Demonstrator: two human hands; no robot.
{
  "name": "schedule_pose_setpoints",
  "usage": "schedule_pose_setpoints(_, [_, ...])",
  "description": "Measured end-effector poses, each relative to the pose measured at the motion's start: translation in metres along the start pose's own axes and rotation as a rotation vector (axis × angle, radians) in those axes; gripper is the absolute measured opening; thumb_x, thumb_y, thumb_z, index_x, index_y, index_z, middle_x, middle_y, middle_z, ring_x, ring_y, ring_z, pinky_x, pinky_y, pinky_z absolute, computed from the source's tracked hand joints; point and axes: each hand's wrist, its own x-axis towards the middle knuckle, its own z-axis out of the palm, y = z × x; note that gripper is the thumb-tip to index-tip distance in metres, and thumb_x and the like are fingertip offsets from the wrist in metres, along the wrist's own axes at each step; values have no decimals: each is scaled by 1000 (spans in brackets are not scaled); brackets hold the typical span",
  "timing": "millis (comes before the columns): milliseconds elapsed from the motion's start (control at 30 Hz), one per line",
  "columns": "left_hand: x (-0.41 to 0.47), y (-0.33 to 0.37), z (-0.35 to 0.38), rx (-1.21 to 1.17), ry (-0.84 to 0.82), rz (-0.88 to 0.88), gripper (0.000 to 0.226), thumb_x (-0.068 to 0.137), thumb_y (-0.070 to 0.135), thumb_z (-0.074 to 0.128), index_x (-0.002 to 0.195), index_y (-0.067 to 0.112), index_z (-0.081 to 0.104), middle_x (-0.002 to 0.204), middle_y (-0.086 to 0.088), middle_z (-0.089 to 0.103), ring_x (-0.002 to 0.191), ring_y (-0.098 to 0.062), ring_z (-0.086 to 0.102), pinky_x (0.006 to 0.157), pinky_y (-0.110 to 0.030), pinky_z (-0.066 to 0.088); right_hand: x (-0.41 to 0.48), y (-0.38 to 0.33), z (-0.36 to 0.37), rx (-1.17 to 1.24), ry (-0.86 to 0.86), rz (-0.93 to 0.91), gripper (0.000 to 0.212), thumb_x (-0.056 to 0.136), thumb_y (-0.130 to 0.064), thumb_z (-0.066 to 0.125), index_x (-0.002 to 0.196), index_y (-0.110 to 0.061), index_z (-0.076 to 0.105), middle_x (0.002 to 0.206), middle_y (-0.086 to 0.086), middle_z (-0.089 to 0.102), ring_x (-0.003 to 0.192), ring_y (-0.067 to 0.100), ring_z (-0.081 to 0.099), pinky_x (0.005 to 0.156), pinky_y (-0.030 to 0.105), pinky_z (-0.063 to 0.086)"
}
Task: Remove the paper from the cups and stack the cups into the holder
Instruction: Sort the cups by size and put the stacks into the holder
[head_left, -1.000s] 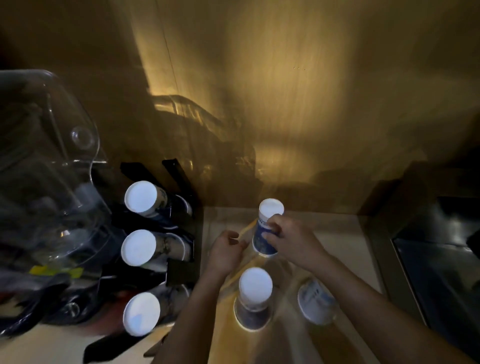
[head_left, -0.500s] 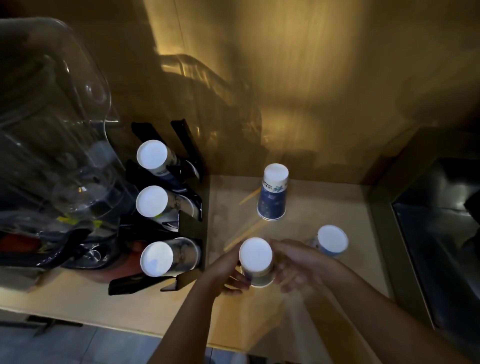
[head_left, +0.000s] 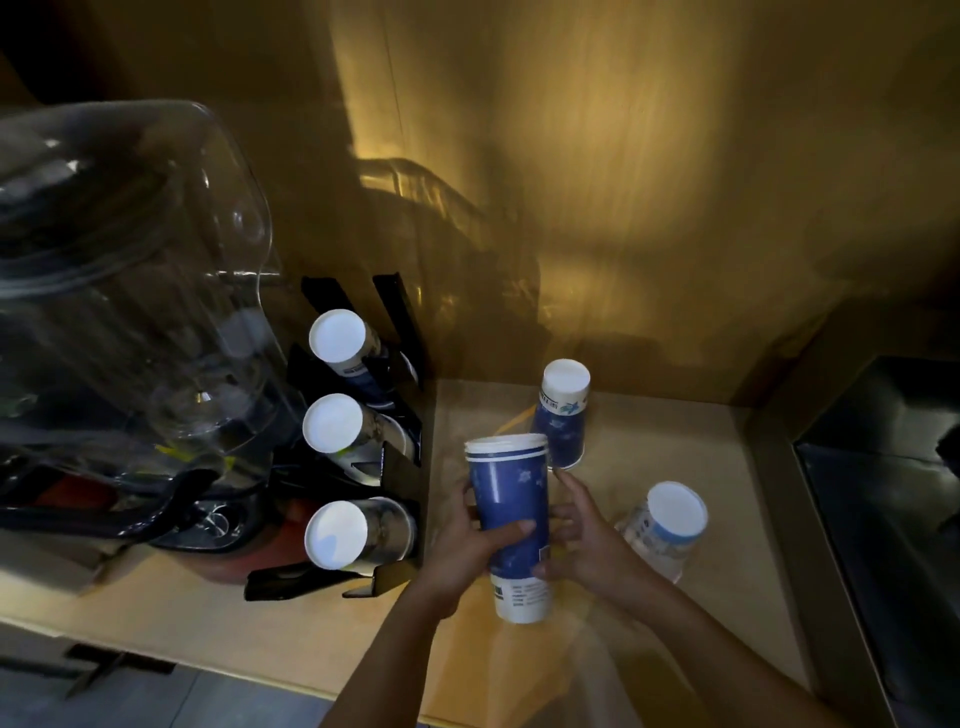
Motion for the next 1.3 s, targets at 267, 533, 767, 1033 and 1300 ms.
schedule_pose_setpoints(267, [1, 34, 5, 301, 245, 326, 89, 66, 24, 84, 125, 42, 19, 126, 11, 46, 110, -7, 50, 77, -9, 40, 9, -48, -18, -147, 215, -313, 73, 74, -15, 75, 130, -40, 35, 122, -7, 53, 105, 7, 54, 82, 22, 47])
schedule_pose_setpoints(533, [-7, 53, 5, 606, 320, 445, 106, 62, 40, 83, 141, 38, 11, 144, 5, 41, 118, -16, 55, 79, -20, 42, 10, -116, -33, -355, 248, -612, 12, 82, -13, 65, 88, -20, 73, 89, -13, 66, 92, 2, 57, 84, 20, 41])
schedule_pose_setpoints(767, [-11, 71, 1, 704, 275, 500, 108, 60, 52, 75, 139, 48, 1, 130, 2, 55, 98, -22, 65, 76, -31, 53, 11, -140, -37, -250, 73, -533, 21, 84, -8, 60, 74, -24, 68, 79, -2, 65, 73, 7, 59, 68, 22, 45])
schedule_pose_setpoints(1033, [-7, 84, -6, 509, 44, 418, 97, 55, 44, 83, 119, 64, 13, 97, 28, 54, 78, 6, 64, 64, -12, 52, 13, -157, -44, -256, -37, -457, 16, 88, -10, 55, 77, -14, 66, 80, 4, 64, 73, 12, 59, 67, 27, 45])
schedule_pose_setpoints(1300, [-2, 82, -15, 67, -101, 281, 95, 59, 14, 87, 124, 52, 29, 99, 23, 71, 88, -9, 72, 65, -22, 58, 19, -166, -55, -259, 62, -499, 20, 88, -6, 54, 75, -17, 65, 79, 5, 66, 73, 12, 58, 71, 30, 46])
